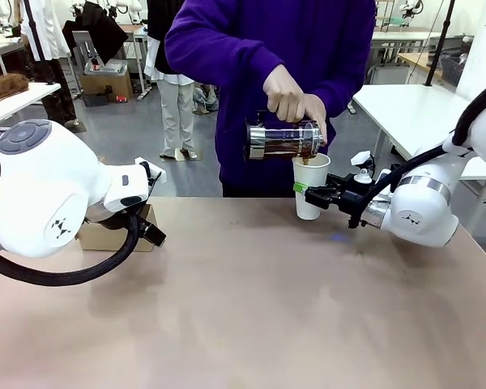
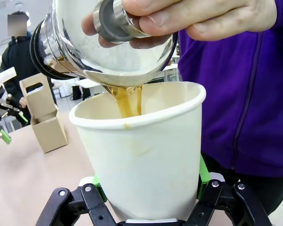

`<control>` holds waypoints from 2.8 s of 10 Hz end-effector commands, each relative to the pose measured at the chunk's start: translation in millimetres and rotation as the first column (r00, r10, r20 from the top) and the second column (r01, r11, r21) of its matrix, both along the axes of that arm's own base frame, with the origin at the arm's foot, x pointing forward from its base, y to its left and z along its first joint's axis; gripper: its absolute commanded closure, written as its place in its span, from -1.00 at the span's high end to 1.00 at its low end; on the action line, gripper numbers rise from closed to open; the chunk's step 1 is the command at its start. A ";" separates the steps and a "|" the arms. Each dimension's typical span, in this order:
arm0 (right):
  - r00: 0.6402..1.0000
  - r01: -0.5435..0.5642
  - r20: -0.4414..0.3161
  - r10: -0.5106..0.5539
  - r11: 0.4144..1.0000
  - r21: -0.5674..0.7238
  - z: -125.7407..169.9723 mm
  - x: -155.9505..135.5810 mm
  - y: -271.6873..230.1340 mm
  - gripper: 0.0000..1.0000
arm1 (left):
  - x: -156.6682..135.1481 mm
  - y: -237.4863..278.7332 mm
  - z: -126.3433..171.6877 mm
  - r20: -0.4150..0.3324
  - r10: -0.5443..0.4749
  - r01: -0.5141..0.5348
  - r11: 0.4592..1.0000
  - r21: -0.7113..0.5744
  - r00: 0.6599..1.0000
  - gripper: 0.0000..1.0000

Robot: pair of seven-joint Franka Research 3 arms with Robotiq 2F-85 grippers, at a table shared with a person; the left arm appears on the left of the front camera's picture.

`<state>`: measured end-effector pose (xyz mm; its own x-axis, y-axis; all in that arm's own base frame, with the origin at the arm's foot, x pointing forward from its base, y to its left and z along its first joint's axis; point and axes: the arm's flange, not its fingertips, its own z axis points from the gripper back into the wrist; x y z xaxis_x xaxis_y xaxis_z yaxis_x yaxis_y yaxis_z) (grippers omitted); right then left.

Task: Pour a drink into a cup and package it in a carrier.
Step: When a person places the Paper Cup Lid on the 600 ml Paper Cup , lift the 600 ml Paper Cup.

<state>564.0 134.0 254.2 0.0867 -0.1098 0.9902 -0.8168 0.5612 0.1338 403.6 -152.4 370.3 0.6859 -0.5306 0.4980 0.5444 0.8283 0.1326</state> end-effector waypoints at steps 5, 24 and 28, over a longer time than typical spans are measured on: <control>1.000 0.004 -0.002 -0.004 1.000 -0.012 4.2 -0.7 1.8 0.60 | -0.2 0.3 0.3 0.000 0.000 0.000 1.000 -0.003 1.000 1.00; 1.000 0.004 -0.002 -0.004 1.000 -0.012 4.2 -0.7 1.8 0.60 | -0.2 0.3 0.3 0.000 0.000 0.000 1.000 -0.003 1.000 1.00; 1.000 0.004 -0.002 -0.004 1.000 -0.012 4.2 -0.7 1.8 0.60 | -0.2 0.3 0.3 0.000 0.000 0.000 1.000 -0.003 1.000 1.00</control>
